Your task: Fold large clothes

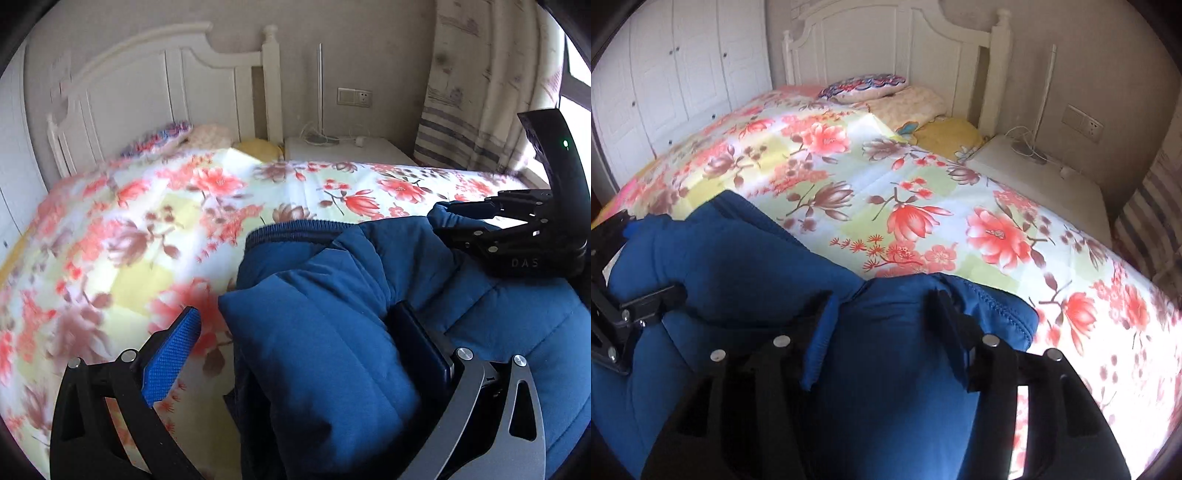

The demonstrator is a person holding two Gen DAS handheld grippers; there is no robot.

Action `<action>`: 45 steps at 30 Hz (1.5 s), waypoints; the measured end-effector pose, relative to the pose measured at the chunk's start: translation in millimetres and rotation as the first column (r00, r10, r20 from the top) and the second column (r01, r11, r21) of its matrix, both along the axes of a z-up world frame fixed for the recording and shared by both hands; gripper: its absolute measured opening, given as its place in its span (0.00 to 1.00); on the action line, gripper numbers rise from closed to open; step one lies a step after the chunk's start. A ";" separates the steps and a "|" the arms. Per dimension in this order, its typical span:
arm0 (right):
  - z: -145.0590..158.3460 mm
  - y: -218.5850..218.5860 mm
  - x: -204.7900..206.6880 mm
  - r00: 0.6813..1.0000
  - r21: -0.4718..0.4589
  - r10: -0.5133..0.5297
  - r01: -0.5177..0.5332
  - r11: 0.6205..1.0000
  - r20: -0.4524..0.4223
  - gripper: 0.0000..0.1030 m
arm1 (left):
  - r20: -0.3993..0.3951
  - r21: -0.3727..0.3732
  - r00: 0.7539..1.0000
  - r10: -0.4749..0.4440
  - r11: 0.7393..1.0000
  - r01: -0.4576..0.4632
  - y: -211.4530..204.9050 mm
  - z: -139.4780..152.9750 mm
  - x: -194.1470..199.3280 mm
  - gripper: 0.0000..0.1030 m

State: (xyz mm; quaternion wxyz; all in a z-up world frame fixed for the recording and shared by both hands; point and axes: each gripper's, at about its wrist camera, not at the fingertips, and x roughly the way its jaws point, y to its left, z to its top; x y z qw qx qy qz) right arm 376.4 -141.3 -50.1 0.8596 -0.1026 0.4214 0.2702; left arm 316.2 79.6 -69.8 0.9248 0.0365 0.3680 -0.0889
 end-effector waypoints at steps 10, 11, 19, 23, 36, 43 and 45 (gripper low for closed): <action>51.0 -31.6 -26.7 0.989 0.160 -0.008 -0.016 0.987 0.146 0.36 | 0.014 -0.032 1.000 0.001 0.999 0.000 1.6 -1.9 -6.1 0.96; 49.4 -30.3 -27.7 0.990 0.161 0.002 -0.025 0.987 0.141 0.34 | 0.016 -0.032 1.000 0.002 0.999 -0.001 1.6 -1.7 -6.0 0.96; 25.1 18.0 -14.4 0.993 -0.131 0.102 -0.093 0.987 0.058 0.37 | 0.005 -0.060 1.000 0.008 0.998 -0.008 6.9 -3.1 -4.1 0.96; 42.9 30.0 -22.1 0.986 -0.108 0.144 -0.135 0.985 0.086 0.37 | 0.030 -0.047 0.999 0.019 0.999 -0.017 6.1 -0.5 -8.3 0.96; 5.2 52.2 -19.1 0.988 -0.226 0.147 -0.134 0.965 0.043 0.36 | 0.227 -0.110 0.963 0.142 0.987 -0.120 34.8 85.6 -156.0 0.95; 28.2 49.7 -37.6 0.989 -0.291 0.091 -0.053 0.955 0.119 0.41 | 0.065 -0.022 0.983 0.169 0.986 -0.168 2.8 0.1 -167.5 0.96; 53.6 52.7 -58.9 0.979 -0.230 0.114 -0.072 0.971 0.172 0.41 | 0.080 -0.044 0.980 0.180 0.983 -0.177 6.7 -6.4 -173.9 0.96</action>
